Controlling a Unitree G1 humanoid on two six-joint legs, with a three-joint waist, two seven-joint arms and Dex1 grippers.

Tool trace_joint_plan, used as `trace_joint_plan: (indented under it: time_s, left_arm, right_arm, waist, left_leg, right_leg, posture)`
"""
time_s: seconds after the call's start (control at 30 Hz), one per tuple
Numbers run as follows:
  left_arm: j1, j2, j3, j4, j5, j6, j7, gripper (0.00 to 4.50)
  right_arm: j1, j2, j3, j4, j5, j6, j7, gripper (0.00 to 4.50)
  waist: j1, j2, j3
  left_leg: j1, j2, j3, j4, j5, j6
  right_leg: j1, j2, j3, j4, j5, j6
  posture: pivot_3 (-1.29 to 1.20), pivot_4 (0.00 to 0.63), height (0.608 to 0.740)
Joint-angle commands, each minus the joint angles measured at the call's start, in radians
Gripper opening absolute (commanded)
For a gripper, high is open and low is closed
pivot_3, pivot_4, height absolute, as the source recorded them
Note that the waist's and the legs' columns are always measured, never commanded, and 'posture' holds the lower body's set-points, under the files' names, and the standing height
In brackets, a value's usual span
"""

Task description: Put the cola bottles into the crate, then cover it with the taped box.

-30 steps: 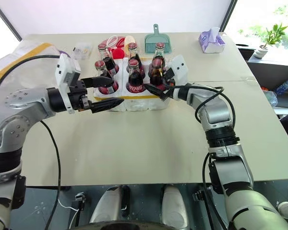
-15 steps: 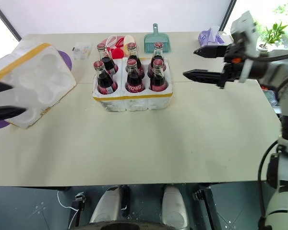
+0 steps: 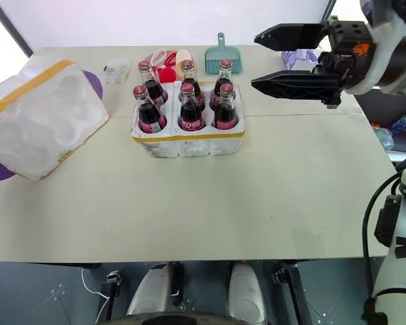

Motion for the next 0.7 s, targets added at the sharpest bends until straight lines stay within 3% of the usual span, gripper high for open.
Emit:
trace_joint_plan:
  time_s: [0.03,0.23,0.53,0.63,0.7]
  left_arm:
    - [-0.242,-0.043,-0.225,0.107,0.071,-0.067,0.034,4.5]
    - [-0.678,-0.178,-0.484,0.378,0.264,-0.149,0.084,4.5]
    - [-0.882,-0.322,-0.583,0.586,0.374,-0.2,0.205,4.5]
    - [-0.901,-0.345,-0.582,0.607,0.376,-0.201,0.198,3.59]
    - [-0.905,-0.354,-0.582,0.615,0.381,-0.205,0.208,2.56]
  right_arm:
    - [-0.019,-0.01,-0.026,-0.031,0.013,-0.002,-0.021,4.47]
    - [0.024,-0.025,-0.059,-0.089,0.043,0.035,-0.077,4.47]
    - [0.084,-0.051,-0.12,-0.152,0.092,0.075,-0.153,4.47]
    - [0.105,-0.067,-0.136,-0.173,0.099,0.081,-0.166,4.5]
    - [0.119,-0.074,-0.141,-0.185,0.106,0.081,-0.174,4.5]
  waist:
    - [0.0,0.0,0.0]
    - [0.003,-0.002,-0.001]
    - [0.003,-0.004,-0.002]
    - [0.005,-0.004,-0.002]
    - [0.006,-0.004,-0.002]
  left_leg:
    - [0.0,0.0,0.0,0.0,0.0,0.0]
    - [-0.001,0.0,0.0,0.004,0.0,0.0]
    - [0.0,0.0,0.0,0.007,0.0,0.0]
    - [0.0,0.0,0.0,0.007,0.0,0.0]
    - [0.0,0.0,-0.001,0.007,0.0,0.0]
  right_leg:
    - [0.0,0.0,0.0,0.0,0.0,0.0]
    - [0.0,0.0,0.0,0.004,0.0,0.001]
    - [0.0,0.0,0.0,0.012,0.0,0.001]
    - [0.0,-0.001,0.0,0.012,0.0,0.001]
    - [0.0,-0.001,0.0,0.012,0.0,0.001]
  posture:
    - [0.0,0.15,0.736]
    - [0.0,0.15,0.736]
    - [0.0,0.15,0.736]
    - [0.0,0.15,0.736]
    - [0.0,0.15,0.736]
